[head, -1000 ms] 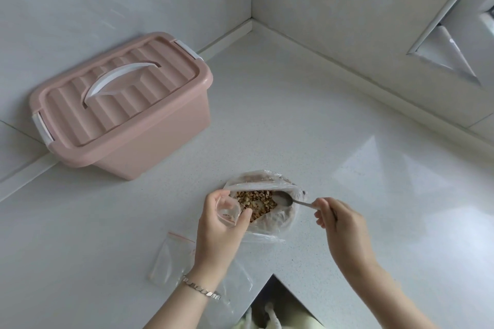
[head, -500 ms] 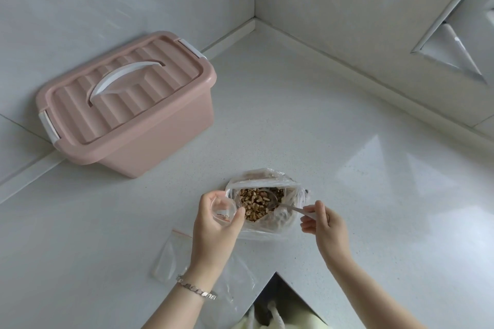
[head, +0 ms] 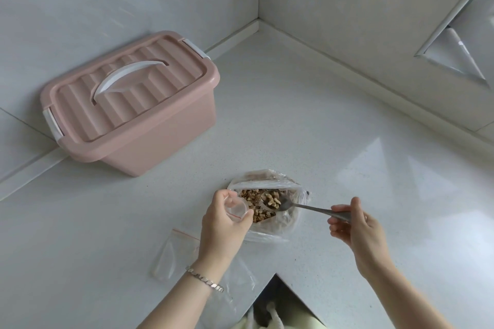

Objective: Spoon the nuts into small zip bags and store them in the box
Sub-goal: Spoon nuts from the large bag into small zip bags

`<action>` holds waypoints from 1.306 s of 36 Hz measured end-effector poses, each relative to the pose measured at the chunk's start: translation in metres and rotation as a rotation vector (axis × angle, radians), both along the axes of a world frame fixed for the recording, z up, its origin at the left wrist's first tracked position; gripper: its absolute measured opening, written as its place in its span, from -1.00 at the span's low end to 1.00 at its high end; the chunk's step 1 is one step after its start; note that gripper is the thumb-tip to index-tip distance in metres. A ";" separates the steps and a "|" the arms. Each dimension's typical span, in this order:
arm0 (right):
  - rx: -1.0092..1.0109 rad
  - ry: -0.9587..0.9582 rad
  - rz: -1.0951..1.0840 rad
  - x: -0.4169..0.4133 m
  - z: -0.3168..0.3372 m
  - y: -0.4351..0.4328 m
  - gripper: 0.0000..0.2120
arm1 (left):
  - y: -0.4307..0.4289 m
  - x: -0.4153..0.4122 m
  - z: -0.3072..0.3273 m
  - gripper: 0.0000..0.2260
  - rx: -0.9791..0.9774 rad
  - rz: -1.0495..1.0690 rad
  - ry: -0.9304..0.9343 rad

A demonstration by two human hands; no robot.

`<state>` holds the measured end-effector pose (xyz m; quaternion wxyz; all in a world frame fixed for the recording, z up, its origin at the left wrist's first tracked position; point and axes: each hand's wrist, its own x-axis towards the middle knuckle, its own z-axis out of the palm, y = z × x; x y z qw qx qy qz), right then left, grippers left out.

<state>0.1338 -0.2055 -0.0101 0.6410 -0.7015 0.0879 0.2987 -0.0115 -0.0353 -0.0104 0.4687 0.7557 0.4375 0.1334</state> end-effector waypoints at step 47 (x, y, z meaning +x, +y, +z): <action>-0.185 -0.208 0.253 -0.033 -0.037 0.032 -0.68 | 0.004 -0.015 0.006 -0.65 0.023 0.114 -0.118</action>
